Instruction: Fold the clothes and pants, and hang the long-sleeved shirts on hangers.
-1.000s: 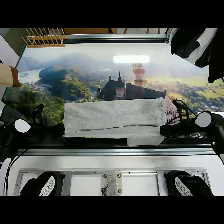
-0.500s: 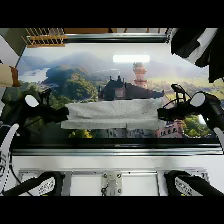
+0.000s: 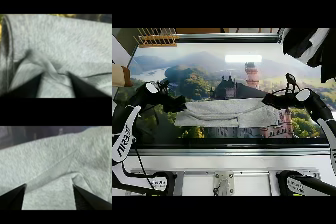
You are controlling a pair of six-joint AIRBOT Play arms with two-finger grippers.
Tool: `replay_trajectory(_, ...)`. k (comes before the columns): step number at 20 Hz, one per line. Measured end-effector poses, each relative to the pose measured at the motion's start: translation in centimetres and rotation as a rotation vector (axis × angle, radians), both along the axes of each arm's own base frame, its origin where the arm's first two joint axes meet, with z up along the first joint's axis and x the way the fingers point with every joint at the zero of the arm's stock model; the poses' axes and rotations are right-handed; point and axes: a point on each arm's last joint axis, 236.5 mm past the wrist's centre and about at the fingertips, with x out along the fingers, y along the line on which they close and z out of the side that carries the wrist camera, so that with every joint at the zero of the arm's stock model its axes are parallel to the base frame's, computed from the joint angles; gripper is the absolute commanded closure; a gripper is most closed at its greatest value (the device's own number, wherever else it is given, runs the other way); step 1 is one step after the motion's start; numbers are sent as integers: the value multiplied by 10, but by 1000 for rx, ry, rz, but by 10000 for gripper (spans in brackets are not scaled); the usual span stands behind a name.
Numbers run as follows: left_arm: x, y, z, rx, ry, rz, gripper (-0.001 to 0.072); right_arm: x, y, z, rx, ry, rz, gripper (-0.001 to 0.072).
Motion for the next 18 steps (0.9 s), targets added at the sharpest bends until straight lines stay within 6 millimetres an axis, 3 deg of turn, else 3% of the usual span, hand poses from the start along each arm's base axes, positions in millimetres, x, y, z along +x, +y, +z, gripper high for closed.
replay_trajectory(5,25,8,21,-12,-65,35,101,29,-16,30,51,-136,-123,64)
replay_trajectory(7,27,16,35,-12,-95,56,102,27,-35,34,49,-133,-155,64)
replay_trajectory(10,12,22,42,-12,-98,74,113,2,-75,16,36,-26,-155,60)
replay_trajectory(12,-2,19,41,-14,-91,77,705,-21,-103,-4,45,69,-142,58)
replay_trajectory(15,-25,4,33,-15,-71,54,698,-49,-133,-33,83,182,-136,58)
replay_trajectory(18,-44,-18,28,-15,-61,2,698,-67,-140,-61,128,264,-93,58)
